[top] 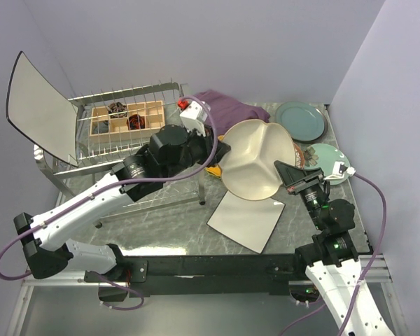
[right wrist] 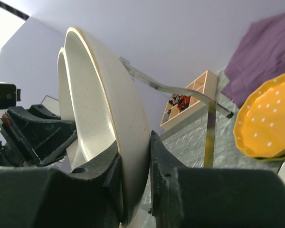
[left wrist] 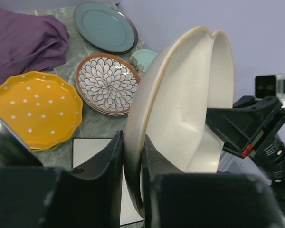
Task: Unload the plates from the dish rack
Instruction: Place the plate at the corner of the board.
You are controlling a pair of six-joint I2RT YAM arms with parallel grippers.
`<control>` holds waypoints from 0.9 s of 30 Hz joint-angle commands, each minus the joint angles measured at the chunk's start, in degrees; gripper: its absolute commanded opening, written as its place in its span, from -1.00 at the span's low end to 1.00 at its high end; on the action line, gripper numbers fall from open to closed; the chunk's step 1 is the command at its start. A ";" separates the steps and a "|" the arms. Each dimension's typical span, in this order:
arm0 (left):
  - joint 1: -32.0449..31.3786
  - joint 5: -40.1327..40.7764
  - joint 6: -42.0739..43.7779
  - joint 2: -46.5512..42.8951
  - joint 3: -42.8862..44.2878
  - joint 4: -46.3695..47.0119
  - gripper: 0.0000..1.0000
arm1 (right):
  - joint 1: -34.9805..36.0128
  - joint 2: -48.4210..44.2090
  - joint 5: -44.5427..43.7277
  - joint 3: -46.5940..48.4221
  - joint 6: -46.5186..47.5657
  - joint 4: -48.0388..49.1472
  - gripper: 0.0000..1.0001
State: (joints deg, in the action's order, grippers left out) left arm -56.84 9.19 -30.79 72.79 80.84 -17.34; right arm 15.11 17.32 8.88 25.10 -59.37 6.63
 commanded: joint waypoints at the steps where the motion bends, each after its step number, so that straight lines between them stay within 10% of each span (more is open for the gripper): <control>1: -1.17 -8.14 -6.57 -2.30 1.35 18.13 -0.47 | 0.62 -2.02 -0.25 1.35 -7.41 3.57 -1.00; 5: -1.17 -7.26 -5.78 -3.45 -0.33 18.31 0.23 | 0.53 -5.19 -7.55 4.95 -8.21 -5.81 -1.00; 11: -1.17 -7.08 -3.32 -3.80 1.07 17.52 0.74 | 0.44 -7.31 -18.01 8.90 -8.39 -12.60 -1.00; 27: -1.17 1.18 -0.41 -14.69 -4.98 10.75 0.99 | 0.44 -4.14 -48.33 14.97 -6.63 -35.62 -1.00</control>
State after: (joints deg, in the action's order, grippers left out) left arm -57.74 8.82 -32.49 60.38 77.65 -7.05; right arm 15.51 13.72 -27.09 31.27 -60.88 -36.27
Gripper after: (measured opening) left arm 0.994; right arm 0.281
